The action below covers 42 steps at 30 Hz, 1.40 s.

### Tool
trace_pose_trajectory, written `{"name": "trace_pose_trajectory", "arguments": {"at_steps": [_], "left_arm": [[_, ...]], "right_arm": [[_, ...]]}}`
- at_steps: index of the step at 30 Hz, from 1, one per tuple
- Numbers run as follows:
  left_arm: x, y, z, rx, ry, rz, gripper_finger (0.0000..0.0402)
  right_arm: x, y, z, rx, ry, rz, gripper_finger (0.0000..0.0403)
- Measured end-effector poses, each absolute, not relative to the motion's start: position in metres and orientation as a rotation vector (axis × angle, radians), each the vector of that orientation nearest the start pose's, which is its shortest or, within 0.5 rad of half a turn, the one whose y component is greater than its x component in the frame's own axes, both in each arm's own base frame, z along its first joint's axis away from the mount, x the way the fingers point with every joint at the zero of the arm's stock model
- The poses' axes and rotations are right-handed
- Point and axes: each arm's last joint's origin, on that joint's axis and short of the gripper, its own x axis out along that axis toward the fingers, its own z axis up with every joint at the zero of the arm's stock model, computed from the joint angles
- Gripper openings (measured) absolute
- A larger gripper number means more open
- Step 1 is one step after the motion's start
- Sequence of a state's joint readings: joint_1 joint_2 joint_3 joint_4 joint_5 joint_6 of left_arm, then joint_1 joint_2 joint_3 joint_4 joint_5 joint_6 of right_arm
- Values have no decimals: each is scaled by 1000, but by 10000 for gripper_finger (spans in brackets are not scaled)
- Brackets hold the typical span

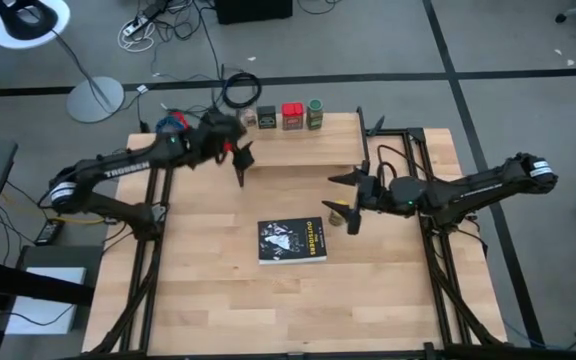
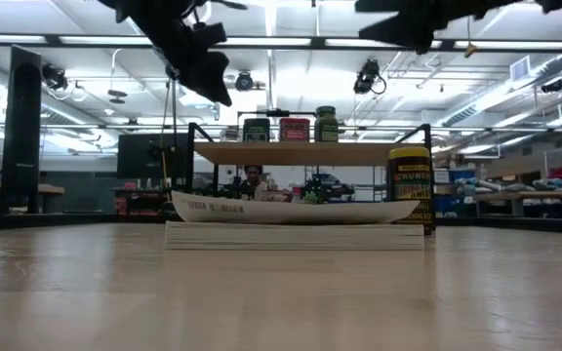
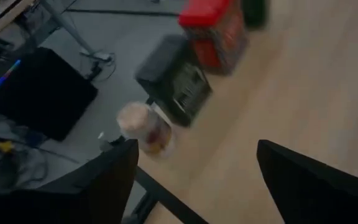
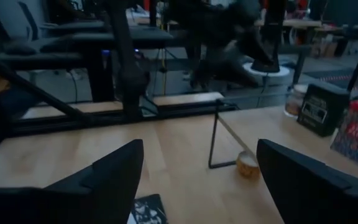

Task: Shelf spices
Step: Remove the transparent seasoning bottle from the shelf

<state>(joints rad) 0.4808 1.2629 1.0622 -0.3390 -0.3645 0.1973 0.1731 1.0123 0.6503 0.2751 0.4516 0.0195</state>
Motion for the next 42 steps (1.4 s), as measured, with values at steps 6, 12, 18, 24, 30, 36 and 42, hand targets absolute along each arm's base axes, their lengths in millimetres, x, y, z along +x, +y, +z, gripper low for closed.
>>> {"name": "trace_pose_trajectory", "arguments": {"at_steps": [6, 12, 18, 24, 30, 36, 42], "left_arm": [[219, 175, 325, 123, 605, 679, 333], [212, 204, 316, 54, 629, 559, 333], [221, 221, 308, 49, 659, 550, 333], [232, 234, 295, 67, 700, 591, 333], [241, 242, 280, 59, 722, 592, 333], [248, 248, 269, 47, 721, 563, 312], [250, 249, 264, 36, 727, 547, 248]], "right_arm": [[213, 32, 297, -38, 45, -289, 298], [211, 32, 298, -43, 45, -288, 297], [211, 32, 296, -44, 66, -288, 297], [211, 32, 296, -45, 67, -290, 297], [211, 31, 295, -50, 79, -307, 297], [211, 31, 293, -60, 94, -318, 297], [211, 31, 293, -63, 95, -319, 297]]}}
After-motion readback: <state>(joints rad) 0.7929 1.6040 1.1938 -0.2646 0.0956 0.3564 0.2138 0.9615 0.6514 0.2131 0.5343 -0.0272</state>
